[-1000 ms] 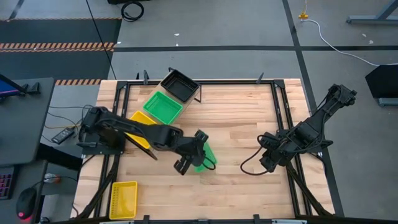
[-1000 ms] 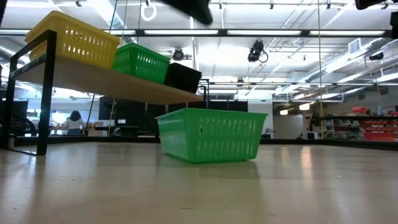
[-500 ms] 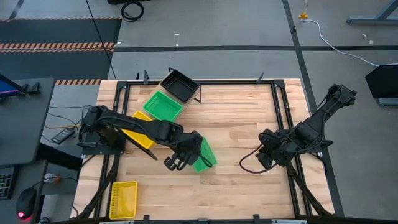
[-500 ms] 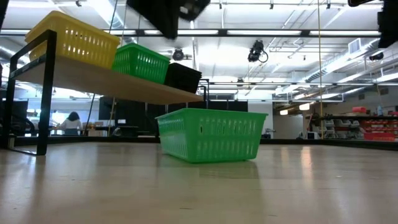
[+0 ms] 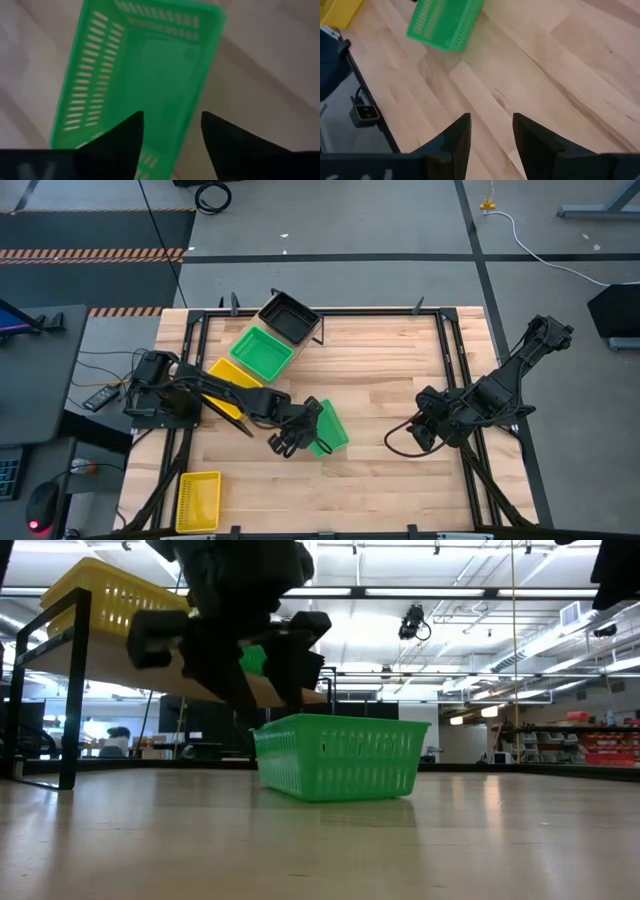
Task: Stack baskets on shelf by color
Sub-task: Stack the green bin on top of the other green bins on the shelf
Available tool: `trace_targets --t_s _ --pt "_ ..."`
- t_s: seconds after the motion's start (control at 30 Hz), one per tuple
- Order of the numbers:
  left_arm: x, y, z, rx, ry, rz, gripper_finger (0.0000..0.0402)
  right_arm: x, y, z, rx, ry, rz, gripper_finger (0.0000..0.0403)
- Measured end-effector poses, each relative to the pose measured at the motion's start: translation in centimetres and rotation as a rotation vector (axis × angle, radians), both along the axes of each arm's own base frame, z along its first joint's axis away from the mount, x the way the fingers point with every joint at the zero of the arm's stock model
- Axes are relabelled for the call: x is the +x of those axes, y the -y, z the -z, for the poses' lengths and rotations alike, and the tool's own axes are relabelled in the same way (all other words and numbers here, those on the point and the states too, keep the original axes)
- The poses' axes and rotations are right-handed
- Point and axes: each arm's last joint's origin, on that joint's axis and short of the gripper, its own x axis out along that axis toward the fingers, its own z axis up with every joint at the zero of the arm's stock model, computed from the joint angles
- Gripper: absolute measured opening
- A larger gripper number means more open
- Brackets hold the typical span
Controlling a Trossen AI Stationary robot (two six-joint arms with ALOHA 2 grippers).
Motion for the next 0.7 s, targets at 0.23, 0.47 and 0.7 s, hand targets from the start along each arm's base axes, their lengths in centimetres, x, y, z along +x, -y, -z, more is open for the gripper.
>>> trace_targets --t_s 0.23,0.47,0.7 --pt "0.0 0.3 1.0 -0.034 0.062 -0.053 0.0186 -0.1 -0.2 0.1 -0.019 -0.033 -0.117 0.0152" --pt "-0.1 2.1 0.9 -0.046 0.080 -0.108 0.0035 -0.1 -0.2 0.1 -0.057 -0.044 -0.195 0.0152" --pt "0.4 3.5 -1.5 -0.028 0.079 -0.075 0.0004 -0.1 -0.2 0.1 -0.049 -0.042 -0.185 0.0152"
